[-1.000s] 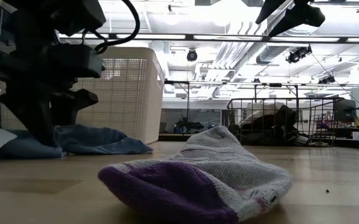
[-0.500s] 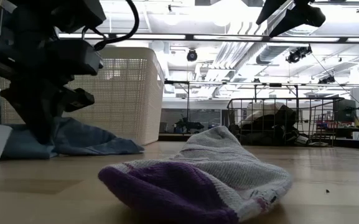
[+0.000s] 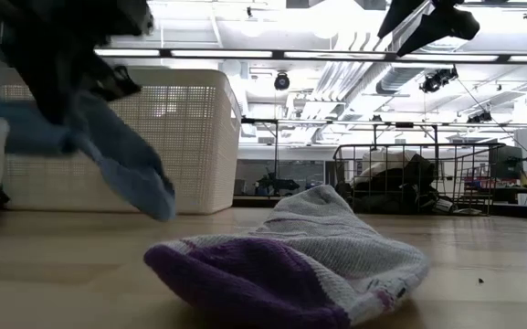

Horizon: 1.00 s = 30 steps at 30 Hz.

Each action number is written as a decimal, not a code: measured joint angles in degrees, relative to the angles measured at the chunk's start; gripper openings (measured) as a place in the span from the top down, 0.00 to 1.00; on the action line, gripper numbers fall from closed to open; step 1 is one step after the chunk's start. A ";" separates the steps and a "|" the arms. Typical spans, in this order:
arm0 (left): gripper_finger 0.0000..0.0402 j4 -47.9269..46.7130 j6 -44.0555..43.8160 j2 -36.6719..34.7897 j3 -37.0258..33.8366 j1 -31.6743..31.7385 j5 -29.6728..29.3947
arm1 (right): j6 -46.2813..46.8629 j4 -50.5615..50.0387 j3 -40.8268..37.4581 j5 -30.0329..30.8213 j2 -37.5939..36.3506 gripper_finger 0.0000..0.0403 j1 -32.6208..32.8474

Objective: Pick & Place Cloths
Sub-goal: Put the blue sock into the bottom white bin

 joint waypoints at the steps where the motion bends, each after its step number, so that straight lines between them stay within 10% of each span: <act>1: 0.99 -1.58 0.41 -0.10 1.25 -0.32 0.56 | 0.00 -0.08 0.00 0.00 0.00 0.36 0.00; 19: 0.99 -19.70 1.61 -2.27 15.44 -10.33 7.25 | -0.24 -0.30 0.00 0.02 0.02 0.36 -0.02; 30: 0.99 -19.39 -14.91 -2.25 15.75 -19.18 13.56 | -2.12 -0.28 0.00 0.02 0.02 0.36 -0.01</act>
